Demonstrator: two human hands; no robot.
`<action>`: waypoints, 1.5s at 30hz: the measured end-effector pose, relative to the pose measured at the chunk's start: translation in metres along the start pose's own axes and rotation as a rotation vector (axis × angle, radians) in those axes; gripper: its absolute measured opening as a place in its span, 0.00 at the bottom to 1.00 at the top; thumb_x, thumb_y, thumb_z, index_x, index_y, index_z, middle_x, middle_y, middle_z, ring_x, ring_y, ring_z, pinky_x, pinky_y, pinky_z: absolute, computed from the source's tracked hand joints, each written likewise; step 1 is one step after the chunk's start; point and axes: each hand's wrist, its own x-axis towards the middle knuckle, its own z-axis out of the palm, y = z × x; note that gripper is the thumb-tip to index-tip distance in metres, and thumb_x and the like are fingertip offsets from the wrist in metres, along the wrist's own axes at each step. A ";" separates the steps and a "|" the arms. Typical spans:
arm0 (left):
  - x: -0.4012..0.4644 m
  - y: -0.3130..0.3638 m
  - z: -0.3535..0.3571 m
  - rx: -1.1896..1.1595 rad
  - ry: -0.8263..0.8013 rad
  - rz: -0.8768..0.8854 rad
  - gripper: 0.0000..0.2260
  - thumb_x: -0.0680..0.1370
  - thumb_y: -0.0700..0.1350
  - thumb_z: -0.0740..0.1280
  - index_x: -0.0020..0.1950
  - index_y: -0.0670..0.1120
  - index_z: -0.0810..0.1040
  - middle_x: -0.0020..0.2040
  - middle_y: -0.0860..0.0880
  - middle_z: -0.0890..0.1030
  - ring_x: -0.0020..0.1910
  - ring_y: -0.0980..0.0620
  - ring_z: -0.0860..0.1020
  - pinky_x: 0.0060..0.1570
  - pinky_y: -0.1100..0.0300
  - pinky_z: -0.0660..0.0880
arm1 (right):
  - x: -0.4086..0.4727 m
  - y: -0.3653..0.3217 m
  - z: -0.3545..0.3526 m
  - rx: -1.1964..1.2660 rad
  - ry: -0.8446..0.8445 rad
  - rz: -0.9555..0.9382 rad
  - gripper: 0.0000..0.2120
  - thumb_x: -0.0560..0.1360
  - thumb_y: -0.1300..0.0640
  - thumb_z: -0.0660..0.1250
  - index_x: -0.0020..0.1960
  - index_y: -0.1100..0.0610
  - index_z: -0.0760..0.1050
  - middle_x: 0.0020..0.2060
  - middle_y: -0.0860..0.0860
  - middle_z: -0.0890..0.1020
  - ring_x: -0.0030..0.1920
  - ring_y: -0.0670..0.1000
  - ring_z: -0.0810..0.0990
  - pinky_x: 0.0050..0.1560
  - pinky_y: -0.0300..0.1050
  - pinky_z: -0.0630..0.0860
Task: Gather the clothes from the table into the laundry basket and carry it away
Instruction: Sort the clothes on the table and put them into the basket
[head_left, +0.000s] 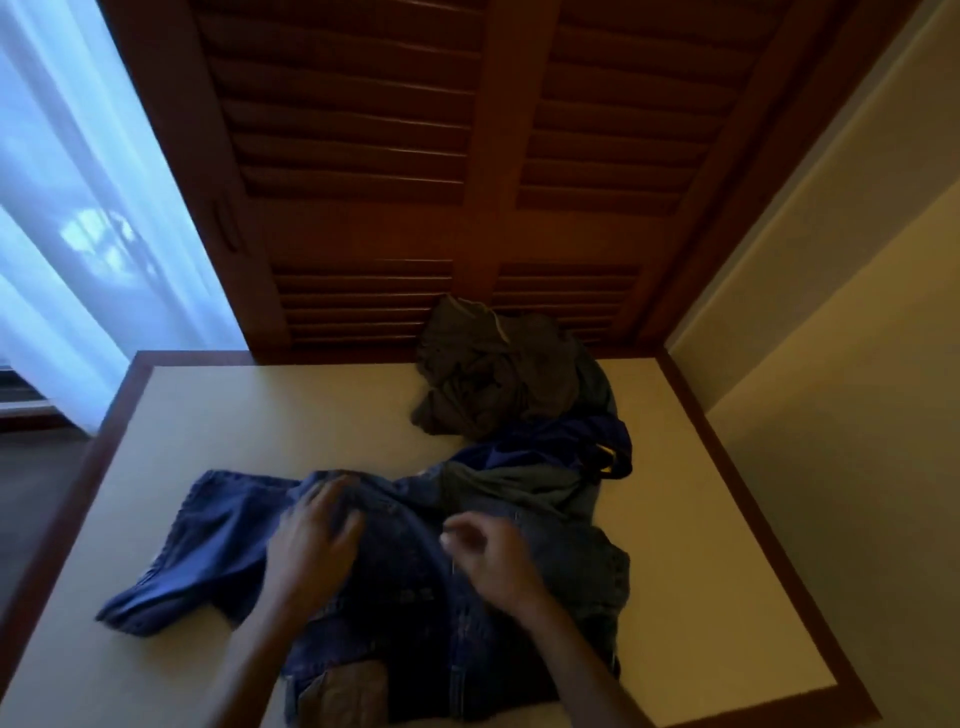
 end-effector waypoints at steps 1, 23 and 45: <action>-0.004 0.001 0.017 0.078 -0.133 -0.026 0.30 0.77 0.66 0.63 0.77 0.59 0.64 0.78 0.48 0.66 0.75 0.38 0.67 0.68 0.36 0.67 | 0.020 -0.004 -0.017 -0.057 0.132 -0.031 0.15 0.78 0.49 0.69 0.61 0.56 0.78 0.51 0.48 0.81 0.54 0.48 0.80 0.55 0.41 0.78; 0.029 -0.113 0.025 0.672 -0.210 -0.050 0.40 0.74 0.54 0.73 0.81 0.64 0.54 0.83 0.47 0.38 0.80 0.40 0.33 0.76 0.33 0.39 | -0.034 0.083 0.038 -0.423 0.201 -0.005 0.17 0.74 0.39 0.59 0.44 0.49 0.79 0.42 0.45 0.82 0.49 0.50 0.79 0.53 0.51 0.74; -0.057 -0.092 0.023 0.279 -0.232 0.021 0.18 0.72 0.40 0.66 0.56 0.61 0.75 0.49 0.52 0.84 0.52 0.46 0.82 0.42 0.50 0.80 | -0.116 0.067 -0.135 0.147 1.394 -0.051 0.17 0.76 0.61 0.70 0.62 0.63 0.72 0.58 0.62 0.79 0.56 0.54 0.78 0.55 0.53 0.78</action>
